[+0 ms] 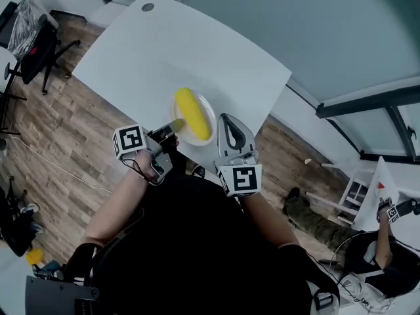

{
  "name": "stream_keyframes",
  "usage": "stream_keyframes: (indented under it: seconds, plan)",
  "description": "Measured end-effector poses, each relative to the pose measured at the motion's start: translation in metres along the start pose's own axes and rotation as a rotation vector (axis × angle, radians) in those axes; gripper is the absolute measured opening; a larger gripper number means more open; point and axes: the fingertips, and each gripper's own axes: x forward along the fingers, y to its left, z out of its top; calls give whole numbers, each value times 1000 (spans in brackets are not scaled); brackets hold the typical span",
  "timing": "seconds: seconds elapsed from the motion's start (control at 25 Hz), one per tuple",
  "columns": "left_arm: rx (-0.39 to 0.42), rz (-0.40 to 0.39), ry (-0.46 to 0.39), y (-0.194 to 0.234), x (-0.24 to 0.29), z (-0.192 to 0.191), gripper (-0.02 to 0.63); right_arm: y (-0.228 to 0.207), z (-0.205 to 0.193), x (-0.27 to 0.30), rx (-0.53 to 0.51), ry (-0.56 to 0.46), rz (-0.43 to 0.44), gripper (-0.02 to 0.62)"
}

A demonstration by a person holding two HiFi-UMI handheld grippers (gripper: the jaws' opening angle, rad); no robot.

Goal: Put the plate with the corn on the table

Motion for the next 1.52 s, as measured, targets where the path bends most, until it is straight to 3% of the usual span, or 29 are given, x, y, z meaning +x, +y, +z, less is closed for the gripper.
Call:
stream_keyframes:
  seconds: [0.28, 0.44, 0.64, 0.8, 1.04, 1.12, 1.32, 1.44, 1.52]
  plan:
    - [4, -32, 90, 34, 58, 67, 35, -24, -29, 69, -6, 83, -11, 2]
    - [43, -36, 144, 51, 96, 110, 35, -45, -56, 116, 18, 137, -64, 2]
    - [35, -48, 182, 69, 134, 159, 35, -67, -89, 176, 5, 209, -102, 2]
    - [10, -54, 227, 85, 157, 182, 35, -78, -118, 208, 56, 285, -110, 2]
    - [25, 7, 321, 115, 176, 199, 37, -87, -158, 239, 77, 379, -139, 2]
    - [63, 40, 343, 115, 178, 201, 37, -83, -167, 241, 80, 403, -138, 2]
    - [193, 232, 364, 124, 171, 207, 44, -75, -179, 244, 88, 454, -130, 2]
    - [358, 361, 319, 131, 161, 219, 46, -69, -181, 246, 98, 474, -115, 2]
    - [468, 401, 291, 128, 157, 227, 54, -70, -180, 246, 97, 468, -119, 2]
